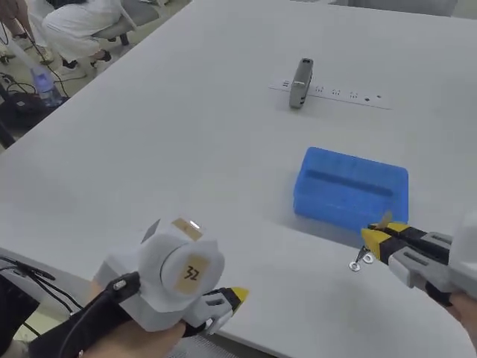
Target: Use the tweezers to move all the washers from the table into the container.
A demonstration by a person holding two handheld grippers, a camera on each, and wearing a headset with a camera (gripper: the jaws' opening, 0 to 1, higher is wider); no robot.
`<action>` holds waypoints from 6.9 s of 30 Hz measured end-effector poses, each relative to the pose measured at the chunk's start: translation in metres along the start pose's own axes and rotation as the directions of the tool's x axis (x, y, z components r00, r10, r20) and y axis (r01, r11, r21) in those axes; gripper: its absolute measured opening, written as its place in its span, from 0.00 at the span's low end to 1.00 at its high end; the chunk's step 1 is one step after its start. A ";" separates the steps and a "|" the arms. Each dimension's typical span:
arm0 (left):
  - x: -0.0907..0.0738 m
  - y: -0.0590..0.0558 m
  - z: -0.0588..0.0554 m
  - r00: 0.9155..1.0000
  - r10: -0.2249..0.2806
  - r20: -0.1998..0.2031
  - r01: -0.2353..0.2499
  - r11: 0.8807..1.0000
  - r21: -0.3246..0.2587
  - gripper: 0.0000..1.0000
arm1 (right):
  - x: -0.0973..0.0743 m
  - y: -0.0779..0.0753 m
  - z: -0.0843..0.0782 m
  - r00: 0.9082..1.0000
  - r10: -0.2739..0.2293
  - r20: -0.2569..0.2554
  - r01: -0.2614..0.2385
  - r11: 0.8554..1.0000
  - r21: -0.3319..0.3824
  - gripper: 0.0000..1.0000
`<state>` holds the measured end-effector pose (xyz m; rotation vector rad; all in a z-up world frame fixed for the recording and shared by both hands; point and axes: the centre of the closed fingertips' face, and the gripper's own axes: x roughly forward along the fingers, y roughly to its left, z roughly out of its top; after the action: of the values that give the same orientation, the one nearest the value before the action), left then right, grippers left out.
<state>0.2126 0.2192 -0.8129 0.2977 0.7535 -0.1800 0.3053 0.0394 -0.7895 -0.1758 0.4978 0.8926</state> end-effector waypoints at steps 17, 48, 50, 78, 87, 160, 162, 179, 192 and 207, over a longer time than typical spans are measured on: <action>0.001 0.000 -0.002 1.000 0.003 -0.011 -0.003 1.000 0.006 0.86 | 0.001 -0.005 -0.003 1.000 -0.021 0.015 0.021 0.999 0.036 0.02; 0.001 0.001 -0.002 1.000 0.003 -0.012 -0.002 1.000 0.010 0.85 | 0.002 -0.007 -0.009 0.999 -0.041 -0.001 0.041 0.999 -0.034 0.01; 0.001 0.001 -0.002 1.000 0.003 -0.011 -0.002 1.000 0.008 0.85 | 0.003 -0.007 -0.008 0.999 -0.037 -0.014 0.037 0.999 -0.039 0.01; 0.001 0.001 -0.003 1.000 0.005 -0.015 -0.005 1.000 0.014 0.85 | 0.012 -0.031 0.082 0.987 -0.067 0.144 0.065 0.998 0.012 0.01; -0.001 0.000 0.006 0.999 -0.009 0.043 0.010 1.000 -0.029 0.86 | 0.038 -0.039 0.067 0.987 -0.118 0.110 0.118 0.993 0.004 0.01; 0.000 0.000 0.002 1.000 -0.002 0.018 0.002 1.000 -0.006 0.82 | -0.004 -0.032 -0.011 0.995 -0.100 0.019 0.100 0.995 0.012 0.02; 0.000 0.000 0.002 1.000 -0.003 0.018 0.003 1.000 -0.003 0.82 | -0.005 -0.031 -0.010 0.994 -0.101 0.032 0.101 0.995 0.009 0.02; 0.000 -0.001 0.001 1.000 -0.005 0.011 0.005 1.000 0.006 0.82 | -0.007 -0.032 -0.013 0.992 -0.117 0.045 0.117 0.993 0.003 0.01; 0.001 0.000 0.001 1.000 0.000 0.011 0.000 1.000 0.004 0.82 | -0.016 -0.034 0.033 0.993 -0.070 0.090 0.068 0.997 0.028 0.01; -0.001 0.002 0.000 1.000 0.012 0.007 -0.012 1.000 -0.001 0.81 | -0.016 -0.057 0.084 0.974 -0.126 0.190 0.122 0.992 0.036 0.01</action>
<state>0.2126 0.2207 -0.8118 0.3004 0.7449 -0.1698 0.3701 0.0225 -0.7116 -0.0963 0.3144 0.7720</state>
